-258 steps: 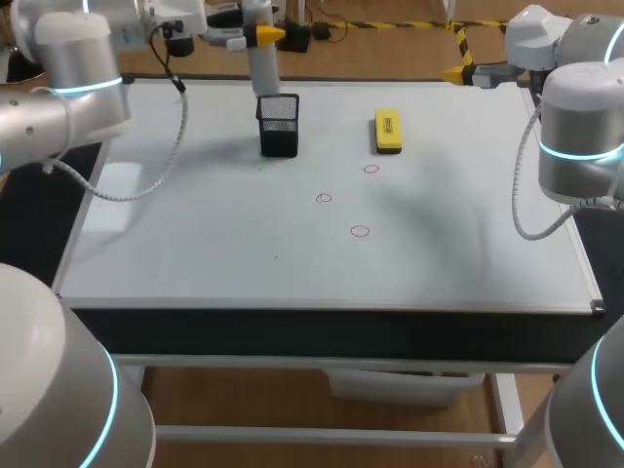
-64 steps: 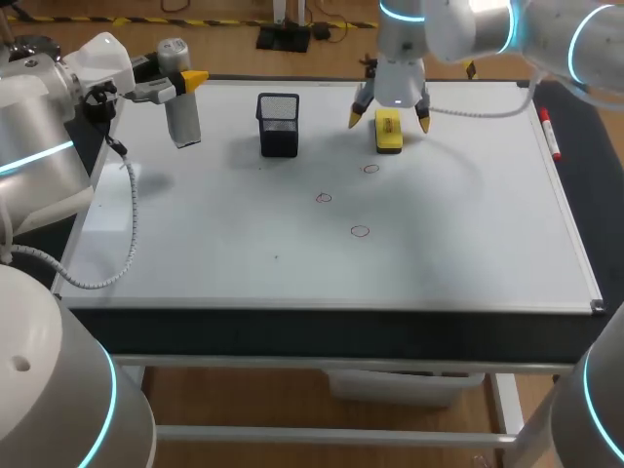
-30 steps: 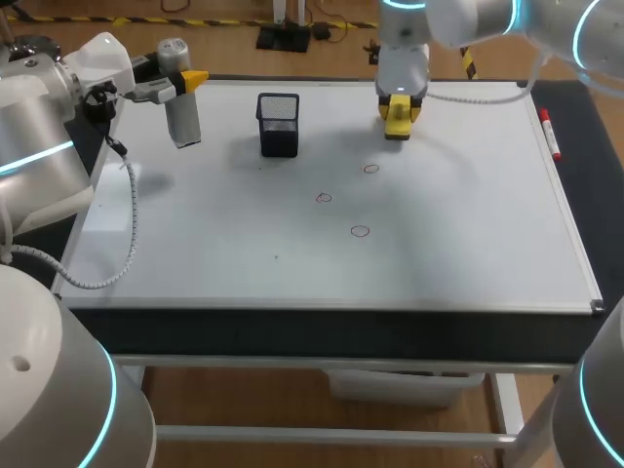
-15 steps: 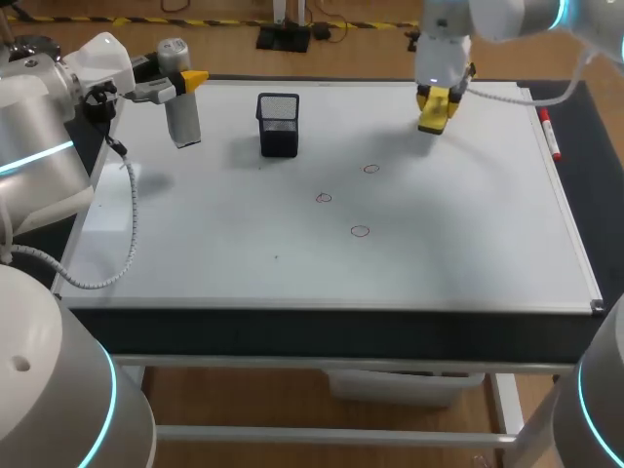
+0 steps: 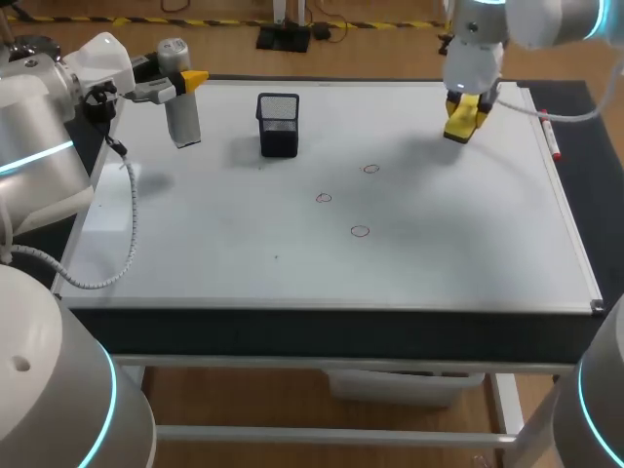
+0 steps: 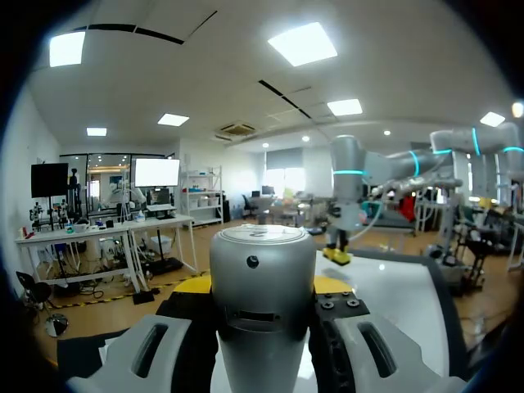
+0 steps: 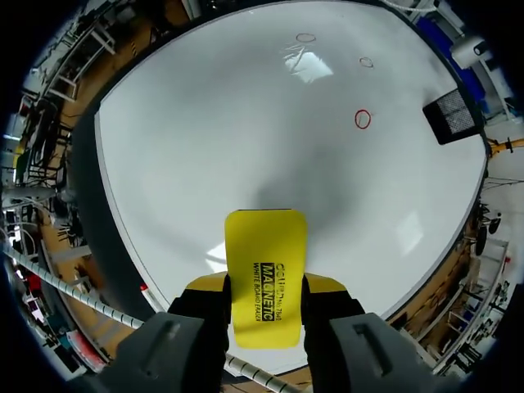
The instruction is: Pick up the inspection probe, press it on each red-marked spot on the whiteboard one by one, put down the probe, pick up the eraser, and wipe off all the red marks.
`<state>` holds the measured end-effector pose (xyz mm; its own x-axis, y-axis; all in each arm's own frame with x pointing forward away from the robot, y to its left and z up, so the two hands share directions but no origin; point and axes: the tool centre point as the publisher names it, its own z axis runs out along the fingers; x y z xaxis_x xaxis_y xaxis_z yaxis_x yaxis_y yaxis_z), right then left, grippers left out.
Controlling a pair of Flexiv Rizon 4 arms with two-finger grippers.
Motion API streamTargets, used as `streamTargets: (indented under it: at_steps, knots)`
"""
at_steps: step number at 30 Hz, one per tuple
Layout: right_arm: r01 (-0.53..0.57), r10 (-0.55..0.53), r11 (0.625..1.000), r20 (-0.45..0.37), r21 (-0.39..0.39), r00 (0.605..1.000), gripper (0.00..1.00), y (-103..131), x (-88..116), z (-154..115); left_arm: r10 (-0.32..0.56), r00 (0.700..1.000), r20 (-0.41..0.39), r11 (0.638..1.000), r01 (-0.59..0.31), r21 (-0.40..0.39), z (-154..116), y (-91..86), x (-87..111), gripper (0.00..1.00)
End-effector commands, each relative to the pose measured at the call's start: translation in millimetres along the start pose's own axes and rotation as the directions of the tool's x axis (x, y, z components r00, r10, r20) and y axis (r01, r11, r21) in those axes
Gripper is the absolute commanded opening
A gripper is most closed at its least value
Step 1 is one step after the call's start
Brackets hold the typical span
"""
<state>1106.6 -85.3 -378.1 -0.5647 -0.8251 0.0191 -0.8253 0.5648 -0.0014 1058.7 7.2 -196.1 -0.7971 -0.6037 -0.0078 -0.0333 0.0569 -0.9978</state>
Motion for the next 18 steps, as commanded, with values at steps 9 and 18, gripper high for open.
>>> streamTargets:
  at_steps: [9, 18]
  knots:
    - [-0.002, 0.002, 1.0, 0.013, 0.006, 1.0, 0.0, 3.5, 10.1, -5.2, 0.002, 1.0, 0.004, 1.0, -0.002, 0.006, 0.8, 0.5, 0.3, 0.0]
    - [-0.002, 0.002, 1.0, 0.013, 0.006, 1.0, 0.0, 3.5, 10.1, -5.2, 0.005, 1.0, -0.025, 1.0, -0.005, -0.001, 7.1, 3.7, 8.9, 0.0]
